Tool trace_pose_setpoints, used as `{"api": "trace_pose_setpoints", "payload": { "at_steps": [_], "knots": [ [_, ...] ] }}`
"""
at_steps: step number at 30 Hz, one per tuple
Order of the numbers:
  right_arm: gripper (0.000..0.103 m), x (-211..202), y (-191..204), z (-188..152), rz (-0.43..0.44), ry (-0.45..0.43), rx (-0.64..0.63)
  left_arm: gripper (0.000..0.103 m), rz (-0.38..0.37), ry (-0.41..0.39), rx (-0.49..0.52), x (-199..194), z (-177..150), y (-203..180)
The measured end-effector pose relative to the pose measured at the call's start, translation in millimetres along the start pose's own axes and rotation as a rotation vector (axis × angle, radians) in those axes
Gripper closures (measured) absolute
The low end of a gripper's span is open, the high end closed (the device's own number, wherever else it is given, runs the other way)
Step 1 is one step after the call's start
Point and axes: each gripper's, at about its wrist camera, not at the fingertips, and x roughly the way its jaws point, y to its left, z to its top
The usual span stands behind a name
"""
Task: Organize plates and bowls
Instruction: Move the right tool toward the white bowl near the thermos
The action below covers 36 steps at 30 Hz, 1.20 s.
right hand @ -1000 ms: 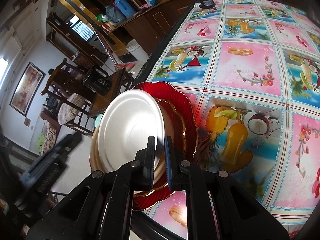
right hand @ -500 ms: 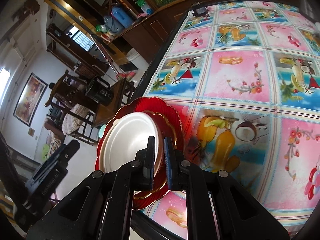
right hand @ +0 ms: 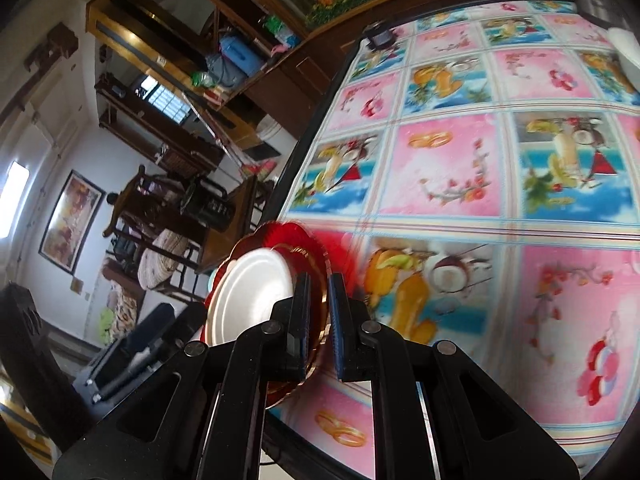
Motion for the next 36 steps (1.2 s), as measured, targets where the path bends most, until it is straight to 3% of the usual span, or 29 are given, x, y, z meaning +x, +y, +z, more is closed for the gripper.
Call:
{"api": "trace_pose_setpoints", "payload": {
  "at_steps": [11, 15, 25, 36],
  "knots": [
    [0.093, -42.1, -49.3, 17.2, 0.019, -0.077, 0.085, 0.05, -0.09, 0.01, 0.137, -12.2, 7.2, -76.2],
    [0.093, -53.9, -69.7, 21.2, 0.022, -0.093, 0.119, 0.043, -0.101, 0.018, 0.167, -10.8, 6.5, -97.5],
    [0.093, -77.3, -123.1, 31.2, 0.038, -0.117, 0.204, 0.041, -0.149, 0.07, 0.253, 2.9, 13.1, -153.7],
    [0.094, -166.5, -192.1, 65.7, -0.067, -0.301, 0.233, 0.041, -0.23, 0.056, 0.3, 17.3, 64.3, -225.7]
  ]
}}
